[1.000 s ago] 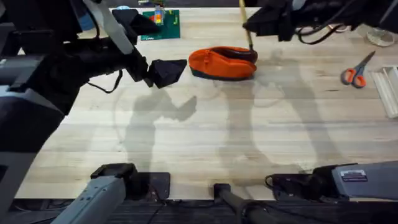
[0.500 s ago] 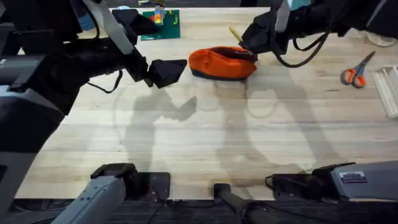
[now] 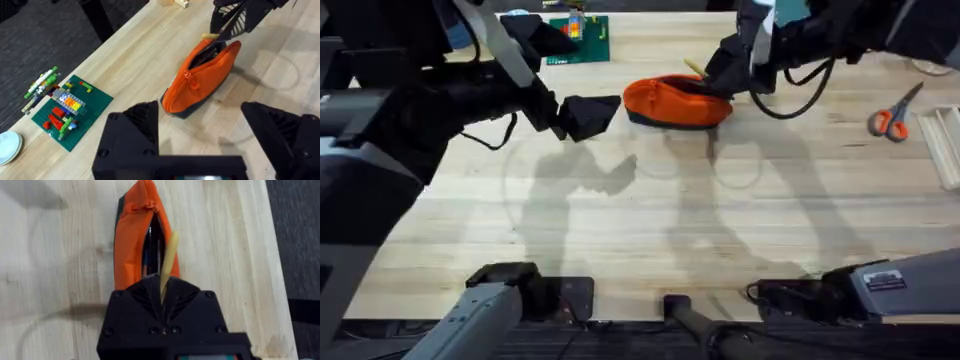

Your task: Unzip the bag, pick up the pens from the table one at a time and place them inside, then zip the bag closed.

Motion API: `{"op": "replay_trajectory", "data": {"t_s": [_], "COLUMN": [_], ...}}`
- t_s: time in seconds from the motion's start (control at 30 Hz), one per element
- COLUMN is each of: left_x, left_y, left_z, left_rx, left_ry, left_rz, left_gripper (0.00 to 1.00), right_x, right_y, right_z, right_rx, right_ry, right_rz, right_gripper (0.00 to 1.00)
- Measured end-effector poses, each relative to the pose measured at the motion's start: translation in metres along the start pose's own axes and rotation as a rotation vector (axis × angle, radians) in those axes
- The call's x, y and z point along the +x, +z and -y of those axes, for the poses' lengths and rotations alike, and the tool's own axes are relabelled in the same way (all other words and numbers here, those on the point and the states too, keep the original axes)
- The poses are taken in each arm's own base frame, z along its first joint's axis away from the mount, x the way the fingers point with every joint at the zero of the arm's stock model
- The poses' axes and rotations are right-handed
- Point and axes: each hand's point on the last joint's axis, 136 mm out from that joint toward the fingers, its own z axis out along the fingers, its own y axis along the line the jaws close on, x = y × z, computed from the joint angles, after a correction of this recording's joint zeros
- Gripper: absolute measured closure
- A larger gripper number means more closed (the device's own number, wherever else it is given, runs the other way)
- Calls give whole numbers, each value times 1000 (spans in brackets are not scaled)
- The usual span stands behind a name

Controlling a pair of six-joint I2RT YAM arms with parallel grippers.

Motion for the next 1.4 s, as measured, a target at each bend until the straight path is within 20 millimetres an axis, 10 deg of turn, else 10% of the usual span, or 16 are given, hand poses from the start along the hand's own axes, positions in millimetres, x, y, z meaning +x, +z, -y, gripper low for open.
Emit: {"op": "replay_trajectory", "data": {"t_s": [1.27, 1.4], "left_x": [0, 0], "left_y": [0, 0], "left_z": [0, 0], "left_rx": [0, 0], "left_ry": [0, 0], "left_rz": [0, 0], "left_gripper": [8, 8], "right_x": [17, 16], "right_y": [43, 43], "right_z": [-19, -19], "right_rx": [-105, -104], "right_ry": [-43, -46], "right_rz": [-26, -26], "right_gripper": [966, 698]}}
